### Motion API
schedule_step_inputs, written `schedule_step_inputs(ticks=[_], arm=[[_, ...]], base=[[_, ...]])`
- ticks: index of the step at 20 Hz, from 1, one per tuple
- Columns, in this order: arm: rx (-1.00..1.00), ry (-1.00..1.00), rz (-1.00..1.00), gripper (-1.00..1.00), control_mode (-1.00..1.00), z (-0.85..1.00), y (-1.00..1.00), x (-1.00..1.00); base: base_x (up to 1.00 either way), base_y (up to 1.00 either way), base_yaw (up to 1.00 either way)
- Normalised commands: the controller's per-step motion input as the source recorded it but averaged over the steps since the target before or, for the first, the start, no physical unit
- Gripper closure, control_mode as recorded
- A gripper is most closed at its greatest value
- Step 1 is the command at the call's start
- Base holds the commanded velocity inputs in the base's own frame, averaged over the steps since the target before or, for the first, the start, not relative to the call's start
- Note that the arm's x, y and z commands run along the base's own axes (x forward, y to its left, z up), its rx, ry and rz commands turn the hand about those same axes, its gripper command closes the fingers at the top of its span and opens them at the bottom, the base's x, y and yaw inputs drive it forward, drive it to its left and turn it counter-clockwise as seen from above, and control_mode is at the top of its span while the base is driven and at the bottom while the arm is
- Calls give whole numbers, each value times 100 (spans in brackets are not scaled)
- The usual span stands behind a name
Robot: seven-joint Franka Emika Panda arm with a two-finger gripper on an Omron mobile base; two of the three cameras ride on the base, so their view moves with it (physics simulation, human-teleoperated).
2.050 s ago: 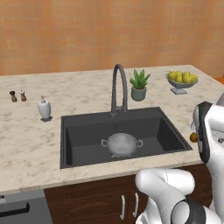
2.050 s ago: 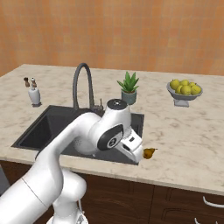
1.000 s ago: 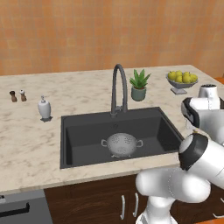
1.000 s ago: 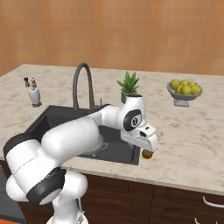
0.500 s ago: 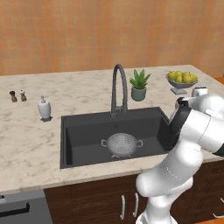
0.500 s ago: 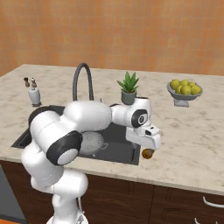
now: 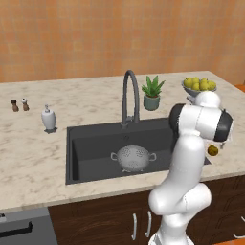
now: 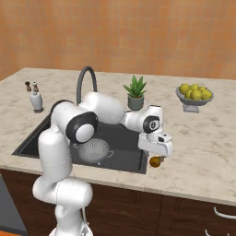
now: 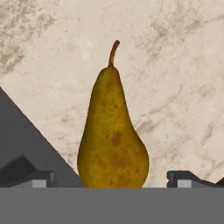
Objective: Put the colander in the sink, put the pear in the colander, and turn on the sink faucet and pour water over the colander.
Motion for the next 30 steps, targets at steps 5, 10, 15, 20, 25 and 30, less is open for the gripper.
schedule_step_inputs(ticks=[5, 10, 15, 20, 25, 30], arm=[[0, 4, -10, -100, -100, -45, -45, 33], [9, 0, -8, -100, -100, -36, -18, -2], [9, 0, -9, -100, -100, -32, 23, -25], [0, 0, -15, -100, -100, -41, 94, -10], [-5, 0, -21, 100, -100, -60, 84, 0], [-6, 0, -24, 100, -100, -50, 34, -5]], base=[[0, 0, 0], [0, 0, 0], [0, 0, 0], [0, 0, 0], [0, 0, 0], [0, 0, 0]])
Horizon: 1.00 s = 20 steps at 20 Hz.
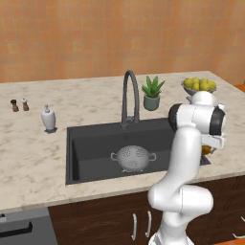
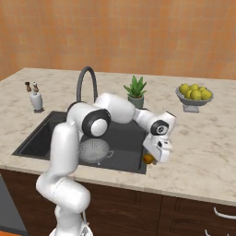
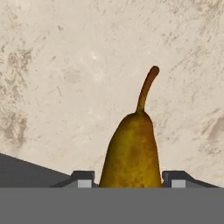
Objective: Put the colander in the sink, put the pear in the colander, and turn on the sink faucet and pour water over the colander.
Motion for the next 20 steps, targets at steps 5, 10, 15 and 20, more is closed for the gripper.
schedule_step_inputs(ticks=[5, 10, 15, 20], arm=[[3, -8, -19, 100, -100, 45, 22, -58], [3, -6, -35, 100, -100, 92, 69, -55], [2, -6, -48, 100, -100, 70, 93, -45], [3, -15, -43, 100, -100, 42, 98, -31]], base=[[0, 0, 0], [0, 0, 0], [0, 0, 0], [0, 0, 0]])
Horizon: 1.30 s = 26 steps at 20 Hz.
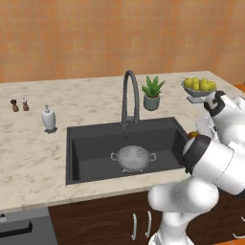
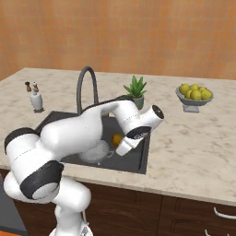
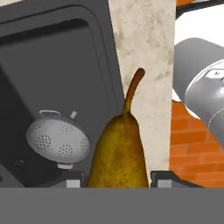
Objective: Put the colander in the sink, put the pear in the colander, and turn on the sink faucet and pour water over the colander.
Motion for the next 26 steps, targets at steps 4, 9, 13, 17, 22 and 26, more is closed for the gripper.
schedule_step_inputs(ticks=[4, 9, 13, 17, 22, 26], arm=[[4, -13, -45, 100, -100, 17, 92, -7], [4, -2, -42, 100, -100, 2, 78, 1], [14, 2, -41, 100, -100, 0, 44, 15], [21, 11, -28, 100, -100, 3, 7, 32], [4, 29, -1, 100, -100, 2, -1, 47], [0, 27, 7, 100, -100, 0, -15, 52]], base=[[0, 0, 0], [0, 0, 0], [0, 0, 0], [0, 0, 0], [0, 0, 0], [0, 0, 0]])
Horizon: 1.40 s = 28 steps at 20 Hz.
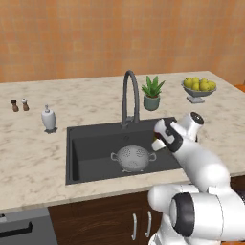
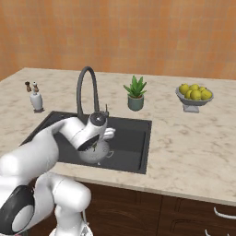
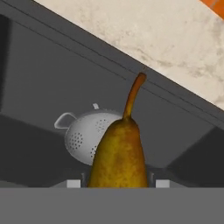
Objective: Put the colander in the sink, put the pear in the colander, and turn on the sink faucet and pour water over the colander.
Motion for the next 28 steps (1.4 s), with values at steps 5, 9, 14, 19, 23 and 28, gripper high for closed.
schedule_step_inputs(ticks=[5, 9, 14, 19, 23, 28], arm=[[8, 16, 13, 100, -100, 0, -35, 46], [11, 10, 14, 100, -100, -9, -25, 41], [2, 11, 16, 100, -100, -32, -1, 33], [0, 11, 11, 100, -100, -43, 9, 11], [2, 1, 3, 100, -100, -33, 29, 0], [3, 0, 0, 100, -100, -32, 43, 0]], base=[[0, 0, 0], [0, 0, 0], [0, 0, 0], [0, 0, 0], [0, 0, 0], [0, 0, 0]])
